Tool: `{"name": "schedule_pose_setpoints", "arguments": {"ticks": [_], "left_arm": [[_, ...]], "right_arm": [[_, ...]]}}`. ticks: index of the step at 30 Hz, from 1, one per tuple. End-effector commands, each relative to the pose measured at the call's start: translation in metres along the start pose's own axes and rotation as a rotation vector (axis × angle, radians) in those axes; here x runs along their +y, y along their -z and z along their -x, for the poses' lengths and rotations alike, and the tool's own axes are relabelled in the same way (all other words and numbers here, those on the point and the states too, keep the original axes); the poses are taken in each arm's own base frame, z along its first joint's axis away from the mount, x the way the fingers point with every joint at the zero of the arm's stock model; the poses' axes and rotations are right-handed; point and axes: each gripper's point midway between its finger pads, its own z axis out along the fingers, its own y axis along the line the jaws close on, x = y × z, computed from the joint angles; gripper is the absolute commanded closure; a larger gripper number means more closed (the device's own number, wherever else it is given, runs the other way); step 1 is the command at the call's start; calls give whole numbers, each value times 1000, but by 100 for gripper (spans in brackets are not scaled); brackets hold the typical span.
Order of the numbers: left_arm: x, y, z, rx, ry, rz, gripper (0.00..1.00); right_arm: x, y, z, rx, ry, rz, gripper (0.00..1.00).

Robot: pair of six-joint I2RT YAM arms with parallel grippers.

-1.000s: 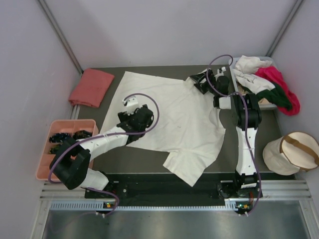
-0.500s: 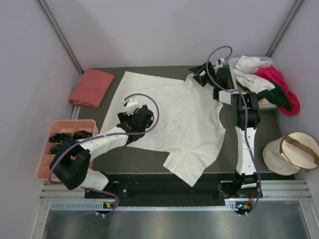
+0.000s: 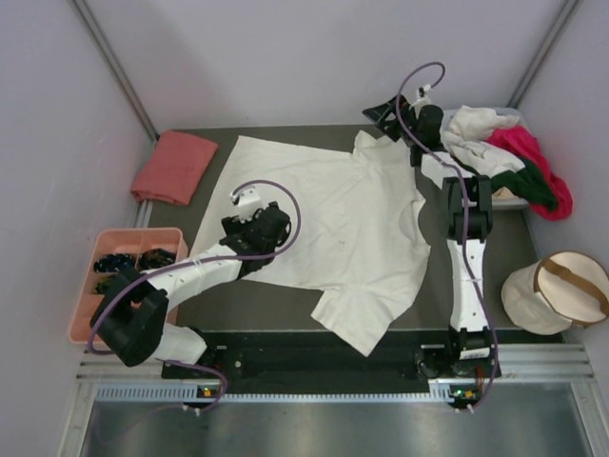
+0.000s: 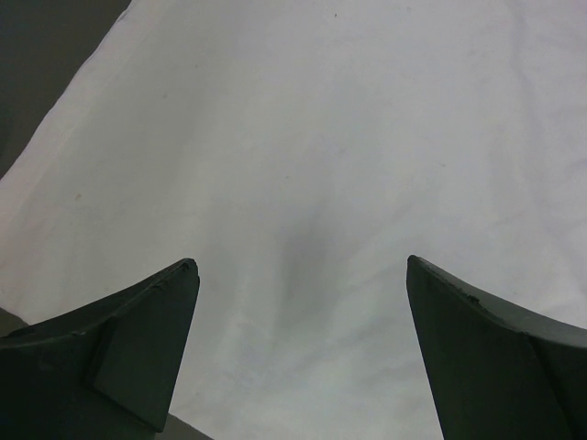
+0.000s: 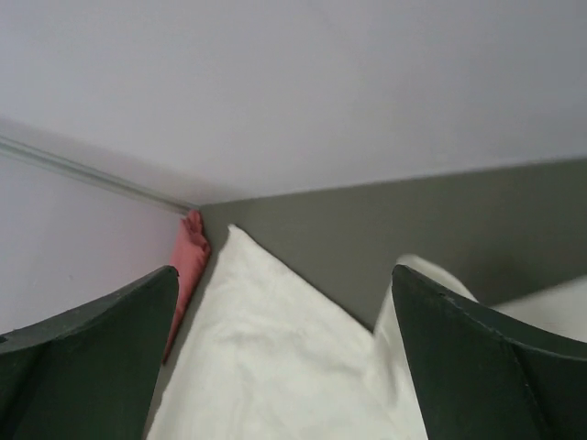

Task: Fold and stack the t-shirts
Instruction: Flatten out the tshirt

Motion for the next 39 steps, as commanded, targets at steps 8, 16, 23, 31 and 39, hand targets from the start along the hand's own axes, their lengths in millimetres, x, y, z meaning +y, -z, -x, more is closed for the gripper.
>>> {"name": "schedule_pose_setpoints", "arguments": {"ticks": [8,16,23,31,39], "left_arm": [[-11,0,14,-38,16,-21,1],[-2,5,15,-43,20,-11,1],[0,7,18,-52,19,-2,1],[-5,3,18,-44,12,1,1],[-3,3,17,-43,12,9,1]], "right_arm": [[0,79,-13,25,146,-222,1],[-31,65,-19,40,112,-283,1],[-61,41,-16,23,68,-321,1],[-91,32,-30,33,11,-370,1],[-104,24,-38,47,-30,-377,1]]}}
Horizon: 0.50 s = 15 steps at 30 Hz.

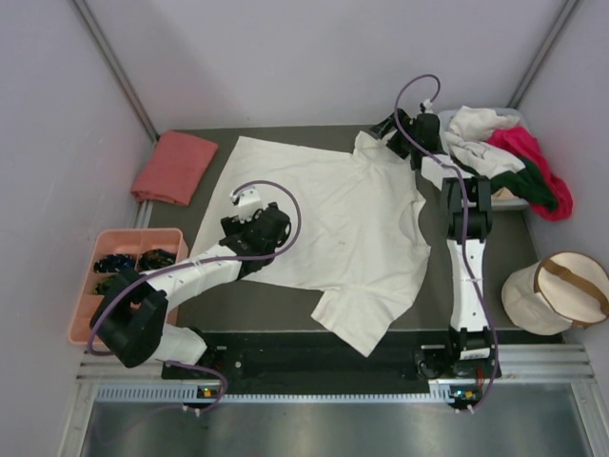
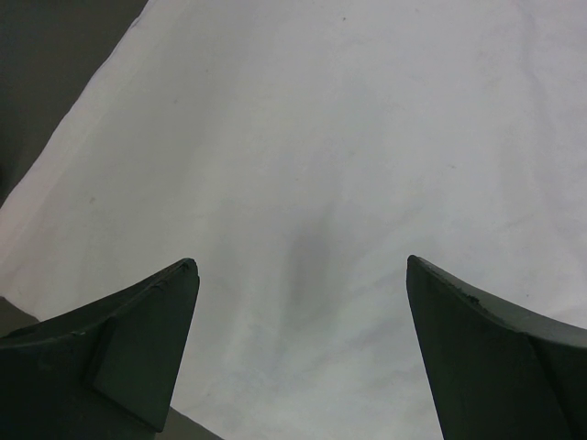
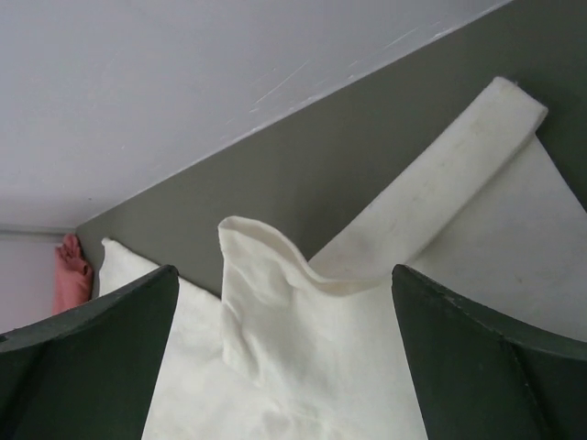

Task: Fold and stack the t-shirts
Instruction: Flatten out the tshirt

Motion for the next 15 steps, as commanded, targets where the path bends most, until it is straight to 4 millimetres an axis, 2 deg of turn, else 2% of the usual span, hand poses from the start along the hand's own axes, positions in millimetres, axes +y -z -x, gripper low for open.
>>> {"name": "schedule_pose_setpoints", "arguments": {"ticks": [1,12,15], "left_arm": [[-6,2,16,-36,34,-1,1],[-3,3,16,-39,38,6,1],[-2,3,13,-33,35,10,1]], "right_arm": [[-2,-11,6,-12,-21,11,1],[-4,-16,3,3,-37,11,1],[1,-16,5,10,-44,30,1]]}}
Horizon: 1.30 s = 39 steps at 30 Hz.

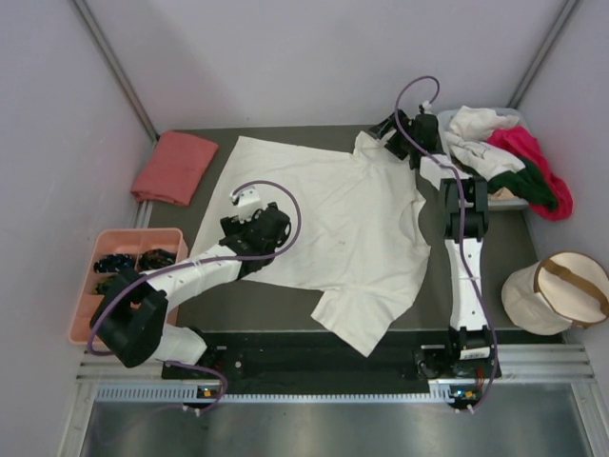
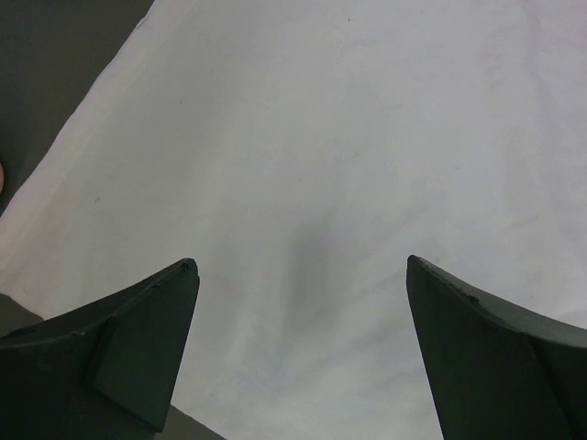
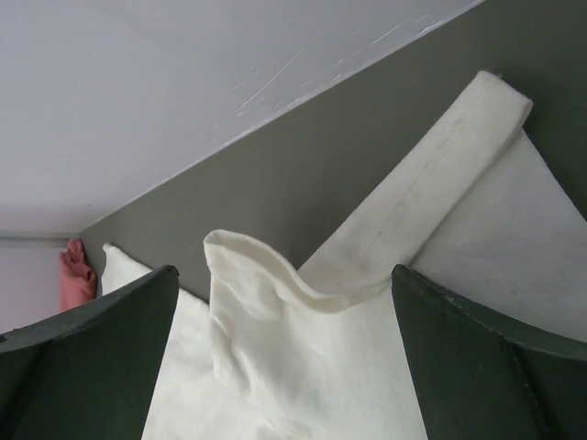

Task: Fold and stack the t-shirts
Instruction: Flatten out the tshirt

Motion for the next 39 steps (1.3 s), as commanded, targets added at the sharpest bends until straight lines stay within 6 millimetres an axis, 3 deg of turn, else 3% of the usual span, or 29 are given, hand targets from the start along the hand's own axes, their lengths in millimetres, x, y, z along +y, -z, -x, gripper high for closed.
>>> {"name": "schedule_pose_setpoints", "arguments": {"ticks": [1,9,21,29,30,31,33,34,39], "left_arm": [[-5,3,13,-30,41,-2,1],[-9,0,8,-16,41,-12,1],[-6,1,7,-18,48,-10,1],[-6,0,5,-14,46,-6,1],[-6,1,6,-18,51,-6,1],[-5,0,4,-14,47,-4,1],[-3,0,4,-14,45,3,1],[-4,0,4,-14,44,2,1],[-3,-1,5,-19,39,12,1]], "right_arm": [[11,1,7,1,-4,29,1],[19,26,8,-8,32,9,1],[10,28,-6,20,22,-2,1],[4,14,-8,48,22,9,1],[12,11,-2,38,29,27,1],[5,6,-9,56,16,22,1],[14,2,1,42,18,52,1],[7,-3,-6,57,3,45,1],[16,-12,2,41,-19,93,1]]}}
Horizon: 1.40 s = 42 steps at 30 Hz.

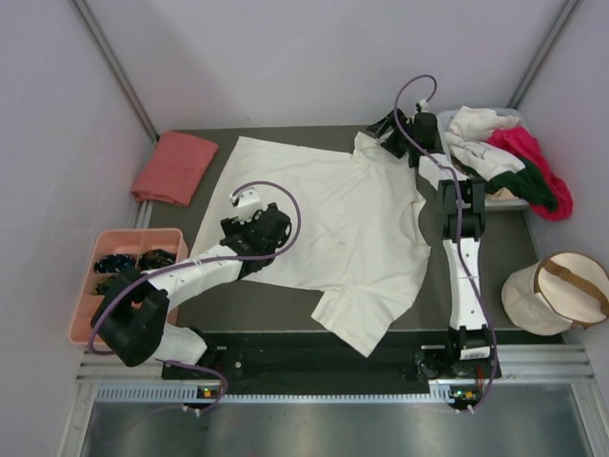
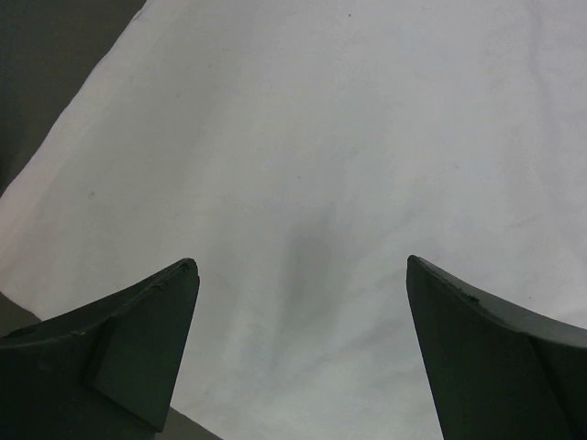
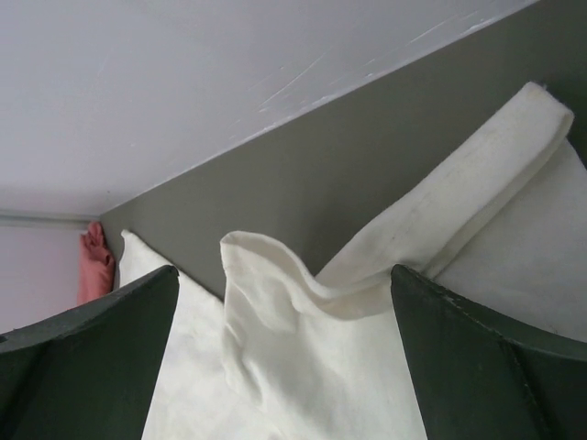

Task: Fold and stack the t-shirts
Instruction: Flatten out the tshirt

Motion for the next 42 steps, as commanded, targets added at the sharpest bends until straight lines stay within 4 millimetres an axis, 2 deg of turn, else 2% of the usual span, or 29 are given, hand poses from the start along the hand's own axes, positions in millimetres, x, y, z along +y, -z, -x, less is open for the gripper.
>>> {"name": "schedule_pose_setpoints", "arguments": {"ticks": [1,6,11,12,15,21,25,32,34,35,36,37,38,40,42], "left_arm": [[-1,0,7,-27,23,14,1],[-1,-1,6,-24,16,21,1],[0,-2,3,-20,13,27,1],[0,-3,4,-20,15,28,1],[-1,-4,2,-16,9,30,1],[-2,-6,-2,-6,6,29,1],[-3,-7,-4,-1,6,28,1],[-4,-7,-5,3,6,23,1],[-3,-6,-4,-1,8,24,1],[-3,-6,-3,-5,11,26,1],[-3,-6,-1,-10,14,26,1],[-3,-5,2,-17,8,28,1],[-2,-3,5,-21,4,30,1],[-3,0,18,-46,11,37,1],[-2,5,30,-72,24,35,1]], "right_arm": [[10,-7,5,-1,-21,53,1],[11,-14,4,-12,-36,107,1],[20,-18,1,-12,-65,203,1],[29,-17,5,-32,-50,250,1],[37,-14,5,-34,-54,323,1],[67,-3,9,-41,1,475,1],[90,10,9,-16,38,590,1],[135,37,24,-14,139,705,1],[154,49,30,-17,167,742,1],[154,52,30,-12,162,738,1],[170,62,36,-24,187,762,1],[174,67,39,-27,193,762,1],[169,68,35,-15,182,746,1],[191,85,43,-40,212,772,1],[192,93,38,-31,195,766,1]]}}
